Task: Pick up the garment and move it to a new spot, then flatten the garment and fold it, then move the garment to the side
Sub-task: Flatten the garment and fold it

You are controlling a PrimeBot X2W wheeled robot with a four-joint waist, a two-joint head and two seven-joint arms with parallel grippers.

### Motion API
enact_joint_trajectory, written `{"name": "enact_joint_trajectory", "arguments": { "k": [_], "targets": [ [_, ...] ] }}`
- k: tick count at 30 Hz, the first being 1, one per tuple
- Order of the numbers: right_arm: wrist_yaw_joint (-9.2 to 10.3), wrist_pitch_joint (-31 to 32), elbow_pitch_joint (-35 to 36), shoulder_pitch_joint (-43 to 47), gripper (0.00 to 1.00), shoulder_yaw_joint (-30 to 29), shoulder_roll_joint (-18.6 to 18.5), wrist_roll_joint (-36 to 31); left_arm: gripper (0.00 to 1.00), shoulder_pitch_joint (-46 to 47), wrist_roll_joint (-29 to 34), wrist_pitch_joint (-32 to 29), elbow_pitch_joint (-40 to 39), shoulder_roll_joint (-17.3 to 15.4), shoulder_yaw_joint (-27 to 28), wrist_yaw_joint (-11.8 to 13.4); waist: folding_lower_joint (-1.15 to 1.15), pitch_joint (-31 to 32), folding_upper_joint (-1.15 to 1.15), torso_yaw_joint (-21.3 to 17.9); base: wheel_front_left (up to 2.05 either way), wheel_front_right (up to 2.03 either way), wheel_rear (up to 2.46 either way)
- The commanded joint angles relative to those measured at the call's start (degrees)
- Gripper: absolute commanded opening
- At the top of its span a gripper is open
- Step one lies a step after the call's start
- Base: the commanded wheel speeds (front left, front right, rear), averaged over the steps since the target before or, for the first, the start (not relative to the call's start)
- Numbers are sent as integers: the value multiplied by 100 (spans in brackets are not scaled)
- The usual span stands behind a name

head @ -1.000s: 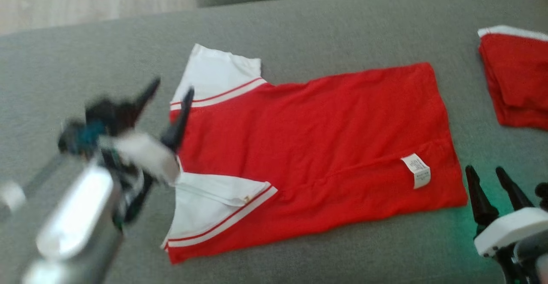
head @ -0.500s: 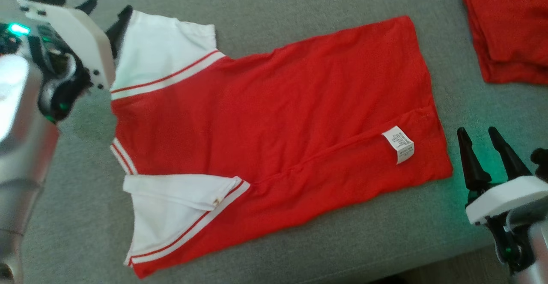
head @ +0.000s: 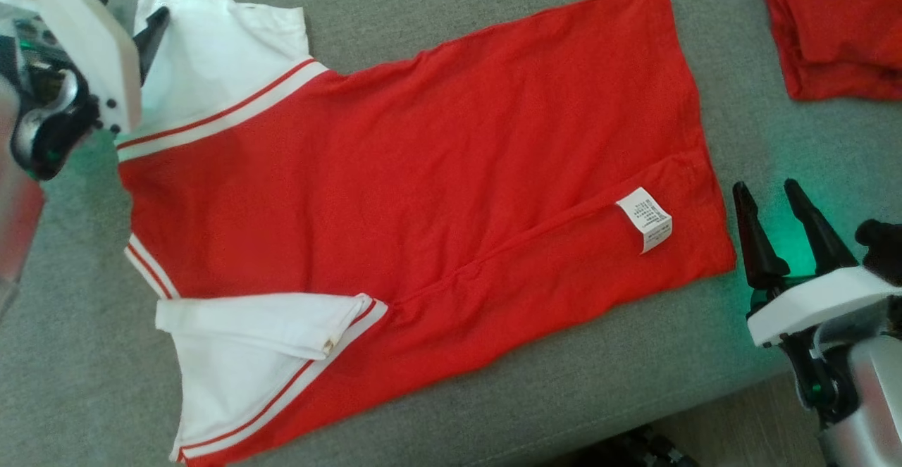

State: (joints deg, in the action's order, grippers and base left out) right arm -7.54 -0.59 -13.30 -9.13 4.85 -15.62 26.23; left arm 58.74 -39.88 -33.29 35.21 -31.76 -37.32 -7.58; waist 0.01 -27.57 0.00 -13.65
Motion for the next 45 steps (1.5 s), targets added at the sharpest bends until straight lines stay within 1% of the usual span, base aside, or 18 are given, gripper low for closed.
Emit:
{"name": "enact_joint_trajectory", "arguments": {
  "k": [1,6,14,15,16,17,20,25,26,28,30,33,35,36,42,45],
  "targets": [
    [5,-58,121,-35,100,68,-103,27,100,315,-20,-4,-109,-318,188,10,-1,-41,0,-28,0,0,0],
    [5,-129,55,-75,100,84,-120,24,100,349,-108,86,38,-324,101,10,-1,-136,0,-57,0,0,0],
    [5,-143,-27,-154,100,-6,-160,-66,100,382,-523,42,-36,-249,-129,9,-1,-223,0,-7,0,0,0],
    [5,-138,-27,-168,100,-10,-159,-80,48,389,-560,65,-66,-260,-165,9,-1,-228,0,-2,0,0,0],
    [5,-131,-25,-183,100,-6,-160,-97,16,395,-590,90,-78,-274,-196,9,-1,-230,0,0,0,0,0],
    [5,-123,-22,-199,100,3,-161,-112,0,396,-630,112,-110,-284,-242,9,-1,-230,0,0,0,0,0],
    [5,-70,16,-257,100,72,-175,-108,0,396,-727,306,-180,-337,-347,9,-1,-211,0,14,0,0,0],
    [5,155,196,-447,100,209,-281,107,0,442,-716,891,-197,-385,-546,9,-1,-74,0,107,0,0,0],
    [5,351,272,-658,100,287,-377,236,0,487,-713,1122,-211,-378,-630,9,-1,-14,0,166,0,0,0],
    [5,552,311,-979,100,372,-422,444,0,532,-715,1327,-216,-358,-713,9,-1,38,0,233,0,0,0],
    [5,840,205,-1365,100,503,-492,605,0,580,-758,1476,-230,-332,-796,9,-1,68,0,308,0,0,0],
    [5,1299,-218,-1964,100,717,-569,728,0,654,-849,1632,-263,-290,-922,9,-1,98,0,448,0,0,0],
    [5,1538,-576,-2352,100,882,-623,683,0,713,-893,1710,-314,-280,-1027,9,-1,95,0,546,0,0,0],
    [5,1538,-576,-2352,100,882,-623,683,0,713,-893,1710,-314,-280,-1027,9,-1,95,0,546,0,0,0],
    [5,1830,-1654,-3263,100,1201,-530,504,0,841,-1041,1867,-456,-303,-1326,9,-1,66,0,785,0,0,0],
    [5,1835,-2060,-3552,100,1356,-507,384,0,890,-1118,1923,-519,-355,-1459,9,-1,69,0,844,0,0,0]
  ]
}}
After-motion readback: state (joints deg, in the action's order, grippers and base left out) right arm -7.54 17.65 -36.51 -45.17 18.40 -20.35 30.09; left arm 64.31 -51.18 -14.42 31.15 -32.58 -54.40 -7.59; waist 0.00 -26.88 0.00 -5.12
